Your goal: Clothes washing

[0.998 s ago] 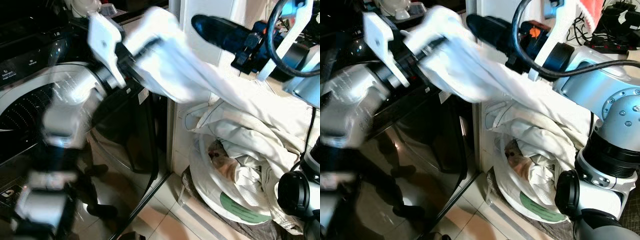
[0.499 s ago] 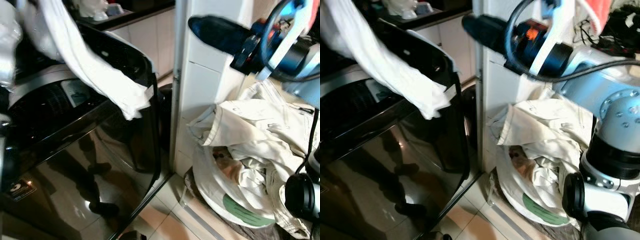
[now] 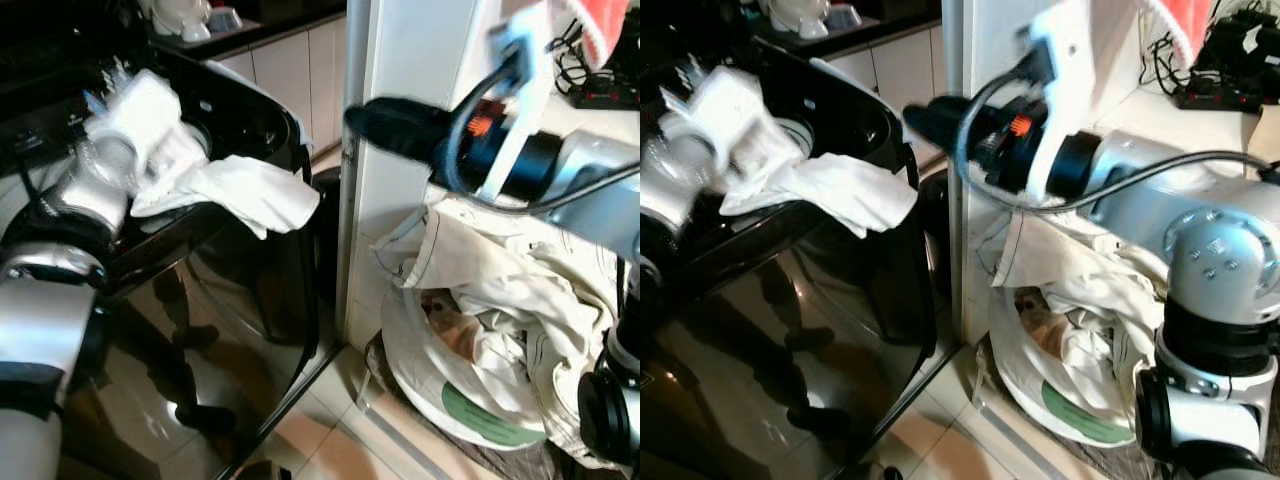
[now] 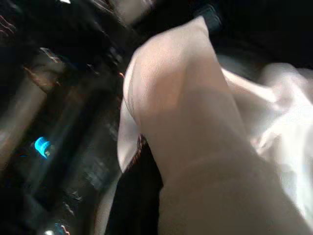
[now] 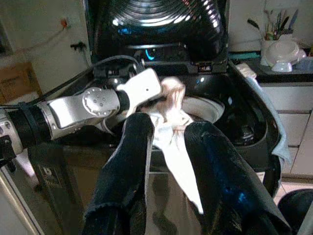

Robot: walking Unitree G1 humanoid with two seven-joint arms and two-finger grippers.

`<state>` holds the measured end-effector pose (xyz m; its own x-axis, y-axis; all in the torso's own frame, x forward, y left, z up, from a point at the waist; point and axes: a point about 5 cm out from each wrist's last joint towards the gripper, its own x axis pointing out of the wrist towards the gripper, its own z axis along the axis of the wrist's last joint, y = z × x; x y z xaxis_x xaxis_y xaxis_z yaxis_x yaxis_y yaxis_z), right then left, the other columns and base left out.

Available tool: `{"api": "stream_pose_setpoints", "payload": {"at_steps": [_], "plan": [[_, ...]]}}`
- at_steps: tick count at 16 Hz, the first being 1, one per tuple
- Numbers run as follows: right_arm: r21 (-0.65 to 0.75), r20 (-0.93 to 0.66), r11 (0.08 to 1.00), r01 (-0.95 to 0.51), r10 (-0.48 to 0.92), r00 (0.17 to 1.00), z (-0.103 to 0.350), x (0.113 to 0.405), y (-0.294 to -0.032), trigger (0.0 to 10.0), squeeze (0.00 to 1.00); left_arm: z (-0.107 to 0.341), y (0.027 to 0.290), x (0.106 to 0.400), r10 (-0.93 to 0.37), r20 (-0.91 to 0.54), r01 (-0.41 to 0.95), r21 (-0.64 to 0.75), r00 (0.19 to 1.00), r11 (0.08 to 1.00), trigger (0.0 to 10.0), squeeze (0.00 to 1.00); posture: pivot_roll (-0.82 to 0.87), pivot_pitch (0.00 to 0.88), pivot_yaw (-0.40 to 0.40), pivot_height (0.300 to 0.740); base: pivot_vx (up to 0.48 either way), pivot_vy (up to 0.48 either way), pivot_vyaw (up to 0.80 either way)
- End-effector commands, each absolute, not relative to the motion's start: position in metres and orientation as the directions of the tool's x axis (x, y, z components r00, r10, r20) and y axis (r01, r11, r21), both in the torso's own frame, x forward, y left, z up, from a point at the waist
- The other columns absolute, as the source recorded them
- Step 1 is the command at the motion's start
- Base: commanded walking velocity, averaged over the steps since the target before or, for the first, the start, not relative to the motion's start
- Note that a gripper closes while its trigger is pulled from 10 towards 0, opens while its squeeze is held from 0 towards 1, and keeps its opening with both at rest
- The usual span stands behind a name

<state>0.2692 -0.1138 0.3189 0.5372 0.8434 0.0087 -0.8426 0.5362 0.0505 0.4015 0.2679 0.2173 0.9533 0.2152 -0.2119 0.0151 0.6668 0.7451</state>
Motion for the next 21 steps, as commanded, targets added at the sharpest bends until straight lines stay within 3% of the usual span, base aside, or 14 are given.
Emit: {"api": "stream_pose_setpoints", "payload": {"at_steps": [1, 2, 5, 8, 11, 15, 17, 18, 19, 20, 21], "plan": [[0.024, -0.013, 0.526, -0.850, 0.850, 0.526, 0.317, 0.265, -0.112, 10.0, 0.00, 0.212, 0.274, 0.398, 0.231, -0.287, 0.038, 0.699, 0.930, 0.714, 10.0, 0.66, -0.11, 0.000, 0.077, 0.740, 0.000, 0.000, 0.00], [0.022, -0.014, 0.526, -0.850, 0.851, 0.526, 0.317, 0.265, -0.112, 10.0, 0.00, 0.211, 0.275, 0.398, 0.230, -0.303, 0.040, 0.679, 0.925, 0.733, 10.0, 1.00, -0.11, 0.000, 0.077, 0.740, 0.000, 0.000, 0.00], [0.021, -0.020, 0.517, -0.855, 0.856, 0.517, 0.315, 0.264, -0.111, 10.0, 0.00, 0.216, 0.273, 0.399, 0.171, -0.378, 0.089, 0.581, 0.910, 0.809, 10.0, 1.00, -0.10, 0.000, 0.071, 0.740, 0.000, 0.000, 0.00], [0.029, -0.033, 0.492, -0.870, 0.871, 0.491, 0.312, 0.263, -0.108, 10.0, 0.00, 0.225, 0.273, 0.399, 0.145, -0.411, 0.133, 0.577, 0.900, 0.806, 10.0, 1.00, -0.09, 0.000, 0.063, 0.740, 0.000, 0.000, 0.00], [-0.061, -0.266, 0.490, -0.870, 0.832, 0.487, 0.284, 0.259, -0.110, 10.0, 0.00, 0.235, 0.276, 0.399, 0.140, -0.428, 0.165, 0.600, 0.893, 0.783, 10.0, 1.00, -0.09, 0.000, 0.062, 0.740, 0.000, 0.000, 0.00], [-0.024, -0.260, 0.587, -0.809, 0.778, 0.572, 0.272, 0.275, -0.111, 10.0, 0.00, 0.247, 0.279, 0.400, 0.150, -0.395, 0.139, 0.613, 0.906, 0.778, 10.0, 1.00, -0.09, 0.000, 0.064, 0.740, 0.000, 0.000, 0.00], [-0.025, -0.224, 0.662, -0.749, 0.726, 0.650, 0.268, 0.288, -0.118, 10.0, 0.00, 0.260, 0.283, 0.401, 0.183, -0.330, 0.082, 0.651, 0.926, 0.755, 10.0, 1.00, -0.09, 0.000, 0.066, 0.740, 0.000, 0.000, 0.00], [-0.028, -0.216, 0.698, -0.716, 0.695, 0.686, 0.267, 0.293, -0.121, 10.0, 0.00, 0.272, 0.285, 0.402, 0.216, -0.231, 0.009, 0.702, 0.948, 0.712, 10.0, 1.00, -0.08, 0.000, 0.063, 0.740, 0.000, 0.000, 0.00], [-0.035, -0.209, 0.726, -0.686, 0.666, 0.716, 0.267, 0.298, -0.124, 10.0, 0.00, 0.284, 0.288, 0.402, 0.254, -0.119, -0.081, 0.748, 0.960, 0.659, 10.0, 0.65, -0.08, 0.000, 0.063, 0.740, 0.000, 0.000, 0.00], [-0.048, -0.211, 0.742, -0.669, 0.647, 0.732, 0.265, 0.301, -0.125, 10.0, 0.00, 0.294, 0.291, 0.401, 0.278, -0.033, -0.148, 0.784, 0.960, 0.603, 10.0, 0.00, -0.07, 0.000, 0.062, 0.740, 0.000, 0.000, 0.00], [-0.052, -0.214, 0.744, -0.666, 0.644, 0.735, 0.265, 0.302, -0.124, 10.0, 0.00, 0.297, 0.292, 0.401, 0.282, -0.012, -0.164, 0.790, 0.959, 0.591, 10.0, 0.00, -0.07, 0.000, 0.063, 0.740, 0.000, 0.000, 0.00]]}}
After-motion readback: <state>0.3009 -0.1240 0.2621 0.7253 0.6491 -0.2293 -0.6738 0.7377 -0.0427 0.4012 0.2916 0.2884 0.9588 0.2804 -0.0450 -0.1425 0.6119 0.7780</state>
